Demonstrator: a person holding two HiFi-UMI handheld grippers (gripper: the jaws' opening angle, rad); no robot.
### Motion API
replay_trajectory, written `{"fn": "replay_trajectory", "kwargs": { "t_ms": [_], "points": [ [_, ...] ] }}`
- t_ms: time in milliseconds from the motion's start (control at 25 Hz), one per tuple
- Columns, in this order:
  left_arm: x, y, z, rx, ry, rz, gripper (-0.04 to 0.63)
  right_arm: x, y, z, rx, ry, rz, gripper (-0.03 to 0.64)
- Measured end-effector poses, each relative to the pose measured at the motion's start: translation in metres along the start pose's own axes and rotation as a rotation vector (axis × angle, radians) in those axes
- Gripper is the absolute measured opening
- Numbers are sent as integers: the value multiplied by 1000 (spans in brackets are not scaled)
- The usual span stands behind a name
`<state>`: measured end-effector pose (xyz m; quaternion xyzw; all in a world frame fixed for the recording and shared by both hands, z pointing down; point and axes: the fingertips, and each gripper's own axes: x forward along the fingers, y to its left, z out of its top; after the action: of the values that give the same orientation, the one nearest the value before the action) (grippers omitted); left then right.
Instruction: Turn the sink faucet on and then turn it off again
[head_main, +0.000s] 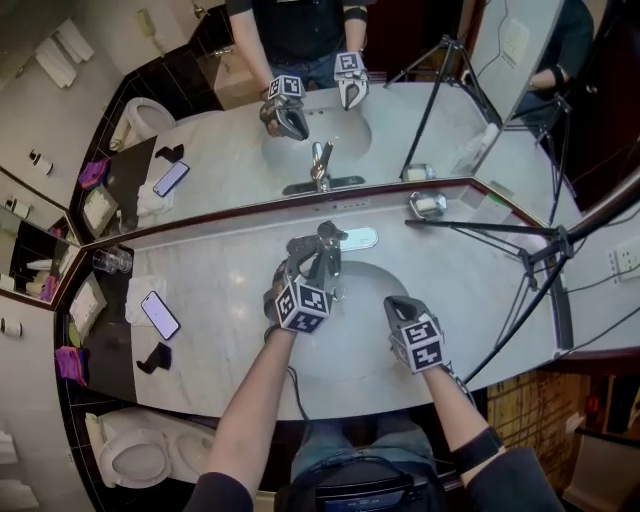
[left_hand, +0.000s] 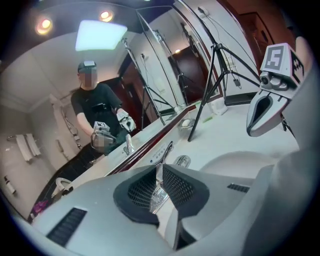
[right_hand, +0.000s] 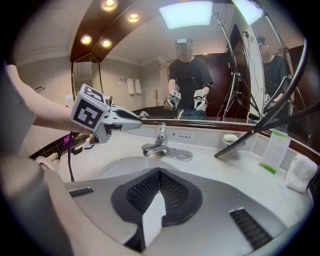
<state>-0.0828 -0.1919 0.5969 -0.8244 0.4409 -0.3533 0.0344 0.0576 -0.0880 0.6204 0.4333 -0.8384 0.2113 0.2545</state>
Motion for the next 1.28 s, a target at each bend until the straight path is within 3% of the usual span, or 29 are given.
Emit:
{"fn": "replay_trajectory", "kwargs": {
  "t_ms": [80, 280, 800, 960, 1160, 1280],
  "points": [
    [-20, -3, 2, -23, -11, 2, 5, -6, 5, 6, -11, -6, 2, 21],
    [-72, -1, 2, -151, -28, 20, 3, -19, 14, 18, -40, -30, 8, 21],
    [-189, -22, -34, -368, -44, 103, 3, -54, 31, 21, -66, -53, 12, 21],
    [-217, -20, -53, -409, -47, 133, 3, -60, 38, 23, -75, -57, 14, 21],
    [-242, -23, -69, -387, -50, 174, 2, -64, 45, 21, -84, -54, 14, 21],
    [-246, -24, -74, -413, -55, 189, 2, -64, 46, 18, -85, -48, 13, 21]
  ]
}}
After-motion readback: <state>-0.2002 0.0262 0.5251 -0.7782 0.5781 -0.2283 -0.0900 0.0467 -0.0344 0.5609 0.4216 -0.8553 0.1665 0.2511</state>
